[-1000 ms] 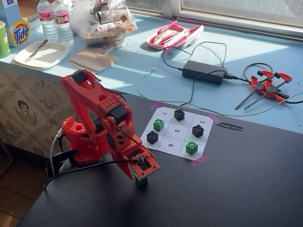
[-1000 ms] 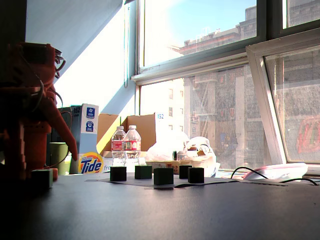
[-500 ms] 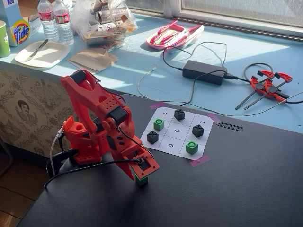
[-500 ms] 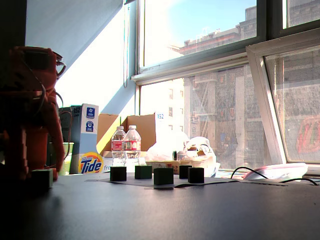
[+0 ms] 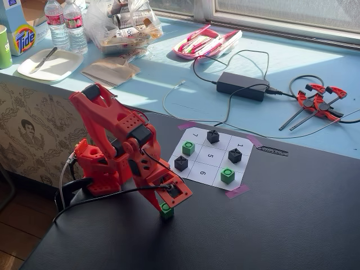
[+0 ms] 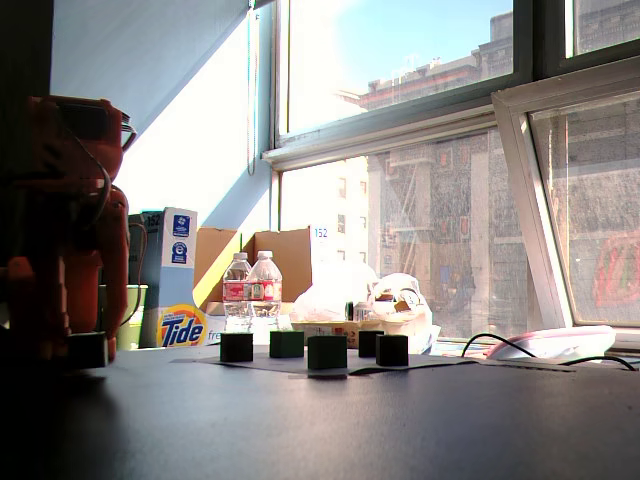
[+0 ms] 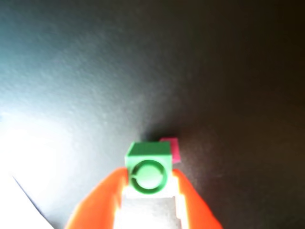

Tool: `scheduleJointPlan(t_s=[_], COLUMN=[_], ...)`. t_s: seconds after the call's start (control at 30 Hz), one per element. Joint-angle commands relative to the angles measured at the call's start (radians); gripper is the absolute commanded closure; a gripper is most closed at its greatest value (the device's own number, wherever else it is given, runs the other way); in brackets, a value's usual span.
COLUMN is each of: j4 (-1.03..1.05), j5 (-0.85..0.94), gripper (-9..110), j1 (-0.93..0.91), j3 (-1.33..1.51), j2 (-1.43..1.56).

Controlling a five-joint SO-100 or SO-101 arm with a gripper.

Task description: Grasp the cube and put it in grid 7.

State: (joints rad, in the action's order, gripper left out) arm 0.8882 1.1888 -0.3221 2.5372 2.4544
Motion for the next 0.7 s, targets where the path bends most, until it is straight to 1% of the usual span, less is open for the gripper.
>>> scheduleJointPlan(t_s=[0.0,0.2,0.3,0.4,0.5,0.67], j4=[0.17,0.528,0.637,0.646,0.588,0.595], j5=[-0.061,-0.227,-0.293,-0.341,-0.35,-0.356], gripper=[100,101,101,101,101,101], j1=[0.075,0.364,0.554,0.741,0.907,1.104], j3=[-0.236,-0.73,-0.945,-1.08,-1.127,-1.29], j2=[0.023,-0.072,-0.173,-0.265,-0.348,-0.577])
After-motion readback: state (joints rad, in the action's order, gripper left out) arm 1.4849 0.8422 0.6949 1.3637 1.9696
